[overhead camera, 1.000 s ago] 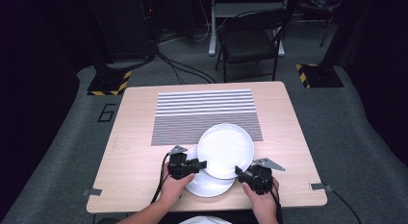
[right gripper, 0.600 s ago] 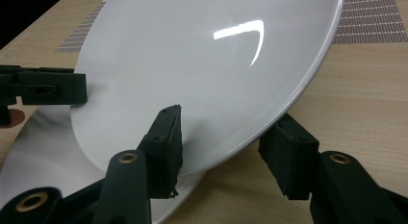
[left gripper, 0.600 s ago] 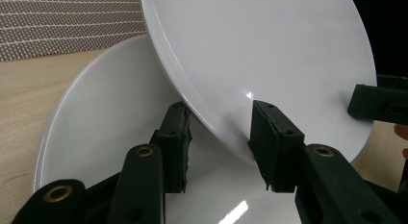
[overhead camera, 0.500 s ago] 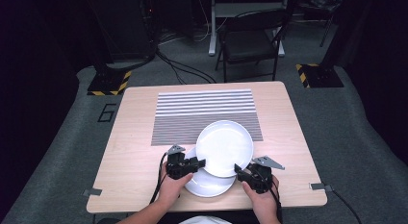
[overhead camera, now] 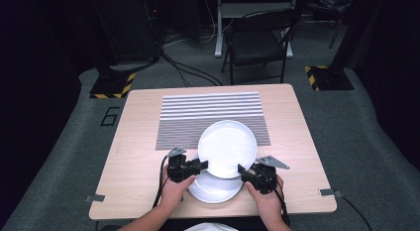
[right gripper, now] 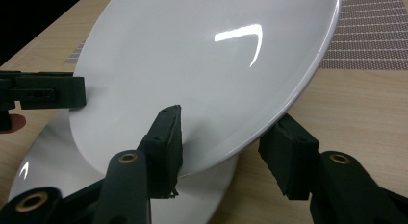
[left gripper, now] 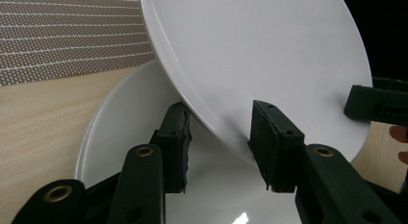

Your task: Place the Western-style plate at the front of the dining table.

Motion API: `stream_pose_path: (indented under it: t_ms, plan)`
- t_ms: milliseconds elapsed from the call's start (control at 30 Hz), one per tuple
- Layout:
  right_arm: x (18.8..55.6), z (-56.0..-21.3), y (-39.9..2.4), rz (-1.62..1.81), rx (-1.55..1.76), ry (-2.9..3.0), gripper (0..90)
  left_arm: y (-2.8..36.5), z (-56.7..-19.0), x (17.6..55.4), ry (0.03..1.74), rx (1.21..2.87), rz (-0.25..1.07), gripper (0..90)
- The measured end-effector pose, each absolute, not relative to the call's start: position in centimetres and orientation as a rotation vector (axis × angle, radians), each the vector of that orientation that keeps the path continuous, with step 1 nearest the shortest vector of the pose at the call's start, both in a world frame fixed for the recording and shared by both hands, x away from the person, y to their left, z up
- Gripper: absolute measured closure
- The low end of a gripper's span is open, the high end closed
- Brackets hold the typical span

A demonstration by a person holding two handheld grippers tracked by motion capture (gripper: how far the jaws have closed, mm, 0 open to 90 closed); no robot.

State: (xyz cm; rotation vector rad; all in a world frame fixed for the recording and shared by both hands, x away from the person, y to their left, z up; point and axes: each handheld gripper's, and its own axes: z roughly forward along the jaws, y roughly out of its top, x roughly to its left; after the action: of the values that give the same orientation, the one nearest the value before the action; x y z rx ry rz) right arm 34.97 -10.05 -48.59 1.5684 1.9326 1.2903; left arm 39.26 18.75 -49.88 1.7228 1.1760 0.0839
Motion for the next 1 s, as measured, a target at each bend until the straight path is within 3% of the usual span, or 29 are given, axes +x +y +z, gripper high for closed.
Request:
stream_pose_path:
  t_ms: [1000]
  plan:
    - [37.8, -46.9, -7.3, 1.356, 1.479, 1.967, 49.9, 21.7, -47.9, 40.1, 1.202, 1.661, 0.171, 58.7]
